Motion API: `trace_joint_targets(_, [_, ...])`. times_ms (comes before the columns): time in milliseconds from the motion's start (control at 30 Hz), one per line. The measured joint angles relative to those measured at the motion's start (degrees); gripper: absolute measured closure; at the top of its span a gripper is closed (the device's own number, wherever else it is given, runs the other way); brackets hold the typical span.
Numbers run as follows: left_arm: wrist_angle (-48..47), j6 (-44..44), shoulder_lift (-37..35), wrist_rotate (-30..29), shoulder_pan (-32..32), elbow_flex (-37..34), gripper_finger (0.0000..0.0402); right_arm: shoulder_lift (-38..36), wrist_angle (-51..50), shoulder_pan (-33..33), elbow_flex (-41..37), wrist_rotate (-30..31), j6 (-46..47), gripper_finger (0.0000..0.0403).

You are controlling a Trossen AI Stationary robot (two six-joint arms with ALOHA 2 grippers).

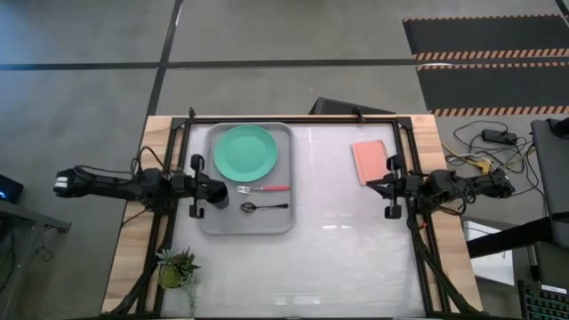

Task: Pick and place plate/cup/fork/spoon on tray
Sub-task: Return to Home Position

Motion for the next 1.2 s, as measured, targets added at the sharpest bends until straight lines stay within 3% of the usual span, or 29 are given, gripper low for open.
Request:
trace_joint_targets(333, [-3.28,2.15,-3.29,0.13,0.43,-0.24,0.0402,0.00,-1.37,0.00,-0.23,-0.01,0.48,0.0394])
trace_joint_targets(900, [-20.86,-4.11,-18.28,0.27,1.36,-1.25,0.0401,0.00,-4.28,0.00,-2.40,-0.02,-0.57,0.0394])
trace_joint_targets(1200, [-24.06,-4.52,-18.84,1.63,1.36,-1.31,0.0401,0.44,-4.57,0.02,-2.71,0.02,-3.14,0.0394])
